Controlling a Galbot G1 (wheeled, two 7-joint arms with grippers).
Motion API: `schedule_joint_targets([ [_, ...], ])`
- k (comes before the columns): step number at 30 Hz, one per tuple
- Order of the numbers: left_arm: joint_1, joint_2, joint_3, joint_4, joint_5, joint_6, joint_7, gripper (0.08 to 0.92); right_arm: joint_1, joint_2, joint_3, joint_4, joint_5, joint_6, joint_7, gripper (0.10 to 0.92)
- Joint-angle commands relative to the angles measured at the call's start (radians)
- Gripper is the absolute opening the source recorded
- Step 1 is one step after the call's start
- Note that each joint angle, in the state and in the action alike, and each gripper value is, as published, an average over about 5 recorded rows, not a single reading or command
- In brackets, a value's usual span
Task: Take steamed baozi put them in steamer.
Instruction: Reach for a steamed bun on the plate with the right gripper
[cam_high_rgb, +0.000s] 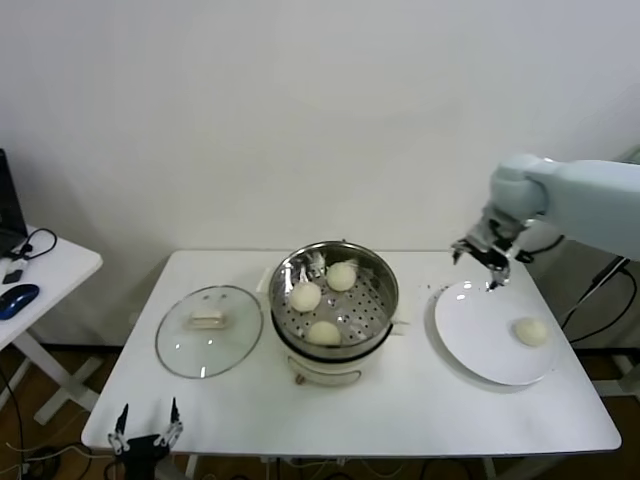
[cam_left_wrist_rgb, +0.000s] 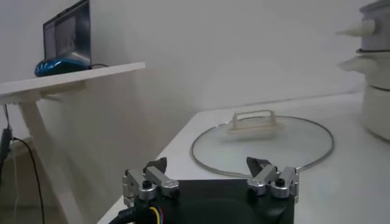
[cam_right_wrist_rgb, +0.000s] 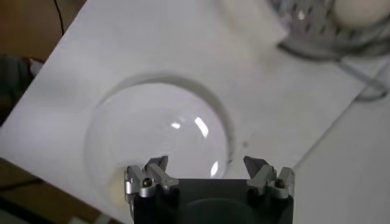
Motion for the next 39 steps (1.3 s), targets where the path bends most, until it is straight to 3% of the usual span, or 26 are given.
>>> schedule_joint_targets([
  [1, 0.0, -0.003, 0.003, -0.001, -0.006, -0.013, 0.004, 0.823, -0.256, -0.2, 0.166, -0.213, -0.079, -0.024, -0.016, 0.823],
  [16, 0.013, -0.006, 0.002, -0.002, 0.007, -0.02, 0.006, 0.823, -0.661, -0.154, 0.64, -0.429, -0.321, -0.008, 0.056, 0.823],
  [39, 0.028, -0.004, 0.002, -0.01, 0.026, -0.013, 0.006, 0.823, -0.779, -0.097, 0.773, -0.483, -0.367, -0.019, 0.073, 0.823],
])
